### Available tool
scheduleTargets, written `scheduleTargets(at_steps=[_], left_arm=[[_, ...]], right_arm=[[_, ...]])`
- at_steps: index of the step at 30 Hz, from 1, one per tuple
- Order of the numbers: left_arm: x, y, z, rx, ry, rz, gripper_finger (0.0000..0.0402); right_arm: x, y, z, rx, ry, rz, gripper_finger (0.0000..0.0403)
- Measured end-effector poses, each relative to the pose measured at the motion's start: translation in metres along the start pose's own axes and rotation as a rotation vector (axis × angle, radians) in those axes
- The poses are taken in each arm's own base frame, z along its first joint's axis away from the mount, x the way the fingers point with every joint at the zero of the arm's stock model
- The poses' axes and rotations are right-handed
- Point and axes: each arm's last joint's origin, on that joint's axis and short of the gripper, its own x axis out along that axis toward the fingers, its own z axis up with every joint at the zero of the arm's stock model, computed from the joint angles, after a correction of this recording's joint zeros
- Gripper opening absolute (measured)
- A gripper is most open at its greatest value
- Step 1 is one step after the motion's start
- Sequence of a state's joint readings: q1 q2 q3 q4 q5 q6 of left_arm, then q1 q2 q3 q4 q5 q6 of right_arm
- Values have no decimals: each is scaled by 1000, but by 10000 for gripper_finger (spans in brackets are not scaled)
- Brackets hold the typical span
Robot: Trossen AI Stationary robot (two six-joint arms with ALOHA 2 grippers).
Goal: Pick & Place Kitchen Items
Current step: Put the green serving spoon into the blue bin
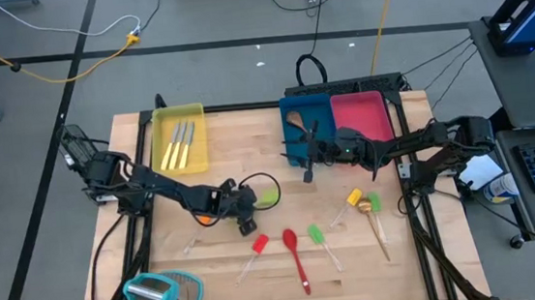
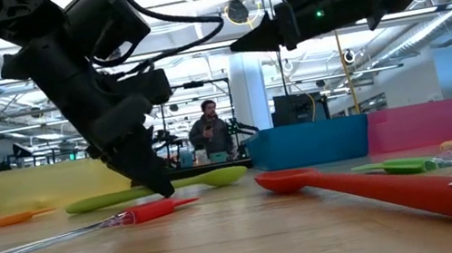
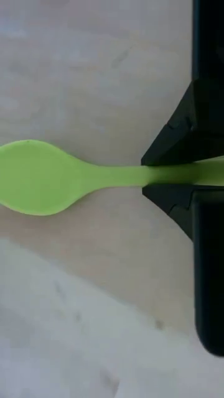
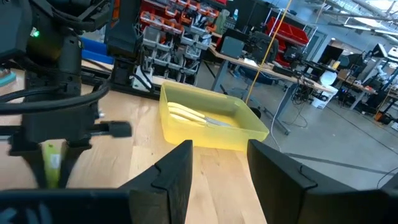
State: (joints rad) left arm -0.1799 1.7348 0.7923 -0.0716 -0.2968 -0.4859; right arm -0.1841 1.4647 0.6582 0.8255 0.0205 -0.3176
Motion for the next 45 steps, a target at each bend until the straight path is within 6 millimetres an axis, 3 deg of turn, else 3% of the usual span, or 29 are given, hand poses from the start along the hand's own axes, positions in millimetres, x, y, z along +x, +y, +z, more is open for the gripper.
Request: scheduleTargets(at_steps=[8,17,26,31,40,45], left_arm=[[3,11,8,35,-78,119,46],[5,37,47,33,-364,276,44],[-9,37,76,141,-629,350,40],[-11,36,79,218,-652,374,49],[-19,34,88,268,-747,383,39],[-21,33,90,307,-773,381,45]], right_arm=[[0,2,-4,85,46,13,146],[-1,5,-16,291,177,29,146],[-5,8,-28,435,290,-23,146],[-10,9,-34,501,273,-71,146],[-12,4,-28,622,-22,-166,146],[-7,7,-36,625,-29,-164,146]])
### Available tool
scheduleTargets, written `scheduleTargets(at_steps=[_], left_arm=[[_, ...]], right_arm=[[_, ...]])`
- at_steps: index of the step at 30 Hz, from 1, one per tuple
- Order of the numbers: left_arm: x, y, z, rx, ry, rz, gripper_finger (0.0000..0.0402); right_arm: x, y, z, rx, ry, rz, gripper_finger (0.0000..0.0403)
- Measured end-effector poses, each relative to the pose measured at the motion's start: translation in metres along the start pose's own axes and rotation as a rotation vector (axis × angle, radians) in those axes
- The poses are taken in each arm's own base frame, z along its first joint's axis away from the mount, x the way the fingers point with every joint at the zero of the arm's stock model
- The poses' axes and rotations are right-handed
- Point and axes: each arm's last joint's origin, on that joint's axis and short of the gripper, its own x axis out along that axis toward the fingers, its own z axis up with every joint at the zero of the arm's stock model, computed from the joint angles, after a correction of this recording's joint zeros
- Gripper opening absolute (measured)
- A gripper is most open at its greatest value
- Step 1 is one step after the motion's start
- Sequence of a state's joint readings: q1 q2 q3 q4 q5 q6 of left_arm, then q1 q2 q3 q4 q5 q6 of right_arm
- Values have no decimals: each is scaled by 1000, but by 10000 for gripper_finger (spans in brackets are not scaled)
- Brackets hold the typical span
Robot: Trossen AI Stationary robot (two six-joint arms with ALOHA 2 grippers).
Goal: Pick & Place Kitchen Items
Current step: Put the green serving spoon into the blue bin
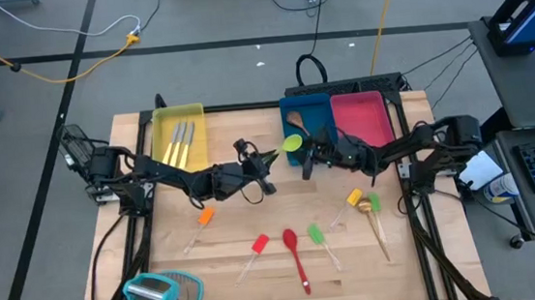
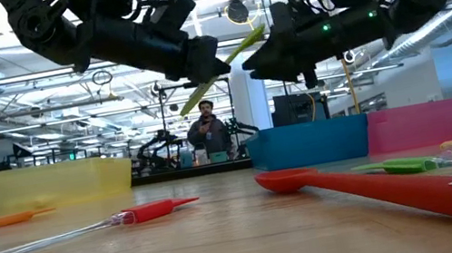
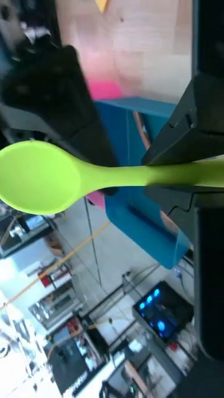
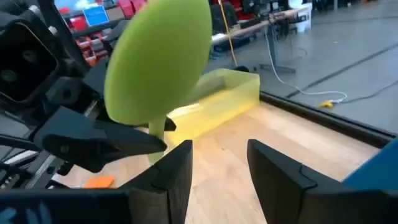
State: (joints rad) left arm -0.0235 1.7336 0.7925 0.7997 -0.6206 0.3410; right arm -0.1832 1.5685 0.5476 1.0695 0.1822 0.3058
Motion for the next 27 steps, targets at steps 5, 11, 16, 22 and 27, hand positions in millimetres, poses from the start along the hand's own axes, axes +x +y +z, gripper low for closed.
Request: scheduleTargets(at_steps=[5,11,16,22,27], left_arm=[[2,4,-1,2,22,67,52],[3,7,1,-23,-4,75,53],[3,8,0,-18,12,101,54],[3,7,-2,-1,34,107,55],[3,7,-4,-11,55,115,55]], right_arm=[[3,3,-2,8,-40,51,146],[18,5,-2,10,-49,49,146],[35,9,-1,-19,-62,48,146],[43,11,0,-33,-82,61,146],[43,12,2,-41,-105,60,146]])
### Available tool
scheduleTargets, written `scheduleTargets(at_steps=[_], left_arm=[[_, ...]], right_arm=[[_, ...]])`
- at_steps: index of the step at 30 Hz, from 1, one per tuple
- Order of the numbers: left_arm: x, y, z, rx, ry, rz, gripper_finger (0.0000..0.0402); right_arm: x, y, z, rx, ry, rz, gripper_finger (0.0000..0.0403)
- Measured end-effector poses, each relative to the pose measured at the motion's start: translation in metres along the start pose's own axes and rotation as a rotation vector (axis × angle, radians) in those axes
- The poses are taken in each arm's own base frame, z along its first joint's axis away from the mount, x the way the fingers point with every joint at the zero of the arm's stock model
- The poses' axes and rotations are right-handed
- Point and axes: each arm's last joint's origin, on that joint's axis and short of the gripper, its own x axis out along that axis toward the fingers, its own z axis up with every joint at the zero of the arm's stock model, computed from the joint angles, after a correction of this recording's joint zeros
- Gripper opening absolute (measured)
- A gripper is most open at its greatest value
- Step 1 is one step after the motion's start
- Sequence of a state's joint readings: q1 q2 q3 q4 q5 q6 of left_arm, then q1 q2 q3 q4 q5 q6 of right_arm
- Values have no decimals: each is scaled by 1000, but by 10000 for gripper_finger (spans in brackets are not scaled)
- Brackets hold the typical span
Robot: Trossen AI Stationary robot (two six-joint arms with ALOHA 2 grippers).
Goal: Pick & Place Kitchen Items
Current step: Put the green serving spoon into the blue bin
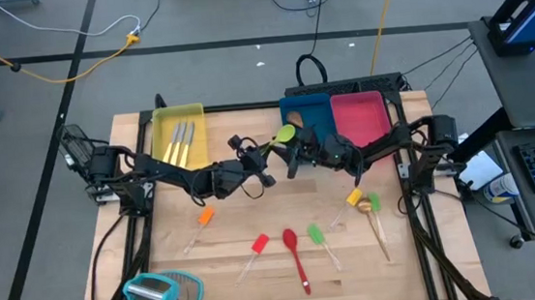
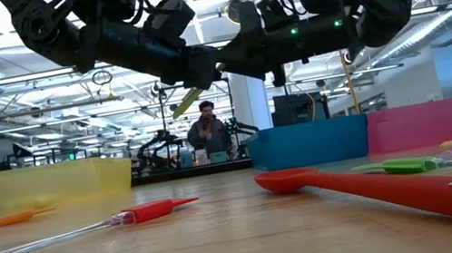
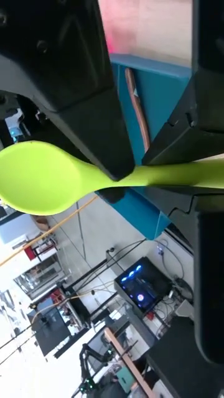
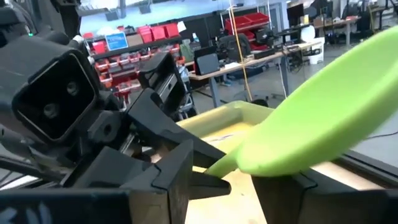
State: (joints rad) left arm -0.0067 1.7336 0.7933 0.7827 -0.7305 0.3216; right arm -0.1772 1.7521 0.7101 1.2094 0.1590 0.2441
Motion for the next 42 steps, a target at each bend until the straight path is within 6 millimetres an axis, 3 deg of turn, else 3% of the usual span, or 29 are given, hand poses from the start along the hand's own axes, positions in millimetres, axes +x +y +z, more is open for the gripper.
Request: scheduleTargets(at_steps=[6,16,29,36,42], left_arm=[[0,0,0,-12,-2,1,55],[0,0,0,-15,-11,-27,56],[0,-2,-2,-8,7,-66,60],[-1,-4,-4,-45,16,-94,106],[-1,-5,-9,-112,64,-95,145]], right_arm=[[1,-4,2,6,-22,-33,131],[1,-3,3,-11,-17,2,21],[0,-4,0,-89,11,-7,22],[-4,-10,9,-137,95,-52,21],[-17,-16,32,-156,204,-99,26]])
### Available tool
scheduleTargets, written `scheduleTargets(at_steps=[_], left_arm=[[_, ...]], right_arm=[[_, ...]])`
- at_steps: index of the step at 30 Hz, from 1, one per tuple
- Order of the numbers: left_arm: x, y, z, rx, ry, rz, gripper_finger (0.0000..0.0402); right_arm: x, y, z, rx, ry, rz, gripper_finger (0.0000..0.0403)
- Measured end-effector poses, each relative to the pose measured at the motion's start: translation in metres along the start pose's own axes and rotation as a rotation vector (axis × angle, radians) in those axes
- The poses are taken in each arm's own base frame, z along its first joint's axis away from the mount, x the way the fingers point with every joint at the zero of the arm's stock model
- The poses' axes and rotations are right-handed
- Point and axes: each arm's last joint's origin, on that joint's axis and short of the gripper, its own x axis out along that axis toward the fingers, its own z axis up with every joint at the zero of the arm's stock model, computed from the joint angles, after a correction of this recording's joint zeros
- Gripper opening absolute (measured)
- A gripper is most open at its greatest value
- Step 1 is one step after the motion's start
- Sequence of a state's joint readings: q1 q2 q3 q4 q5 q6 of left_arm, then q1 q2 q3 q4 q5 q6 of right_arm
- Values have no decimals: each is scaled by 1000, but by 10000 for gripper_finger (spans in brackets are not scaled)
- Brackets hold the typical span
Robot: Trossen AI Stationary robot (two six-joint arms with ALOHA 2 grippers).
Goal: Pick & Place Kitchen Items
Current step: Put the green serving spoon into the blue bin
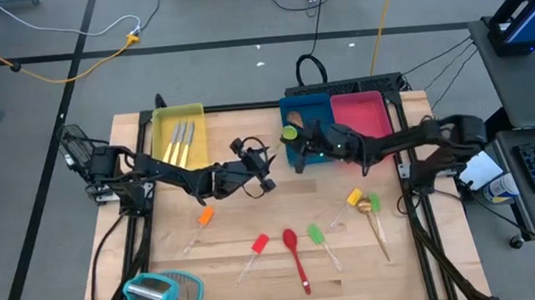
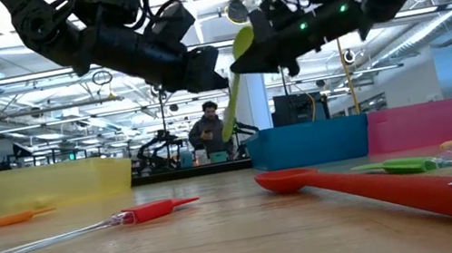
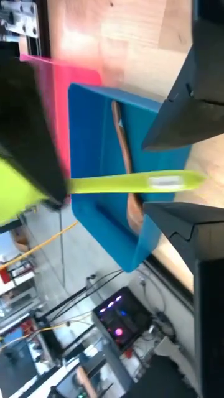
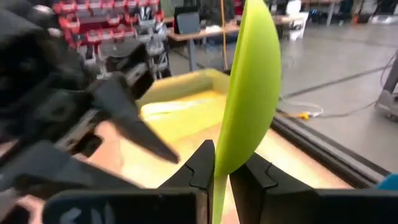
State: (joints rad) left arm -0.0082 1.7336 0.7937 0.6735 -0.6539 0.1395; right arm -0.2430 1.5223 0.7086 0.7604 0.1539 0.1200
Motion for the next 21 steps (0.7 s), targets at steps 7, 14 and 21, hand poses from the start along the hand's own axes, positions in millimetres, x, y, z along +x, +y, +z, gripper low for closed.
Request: scheduleTargets(at_steps=[7,14,21], left_arm=[[0,-1,-4,-65,38,0,152],[-2,-3,-6,-104,51,-8,152],[-3,-5,-6,-136,53,-12,152]], right_arm=[[-30,-18,27,-4,73,-67,24],[-49,-49,35,34,158,-191,25],[-39,-81,12,186,301,-148,24]])
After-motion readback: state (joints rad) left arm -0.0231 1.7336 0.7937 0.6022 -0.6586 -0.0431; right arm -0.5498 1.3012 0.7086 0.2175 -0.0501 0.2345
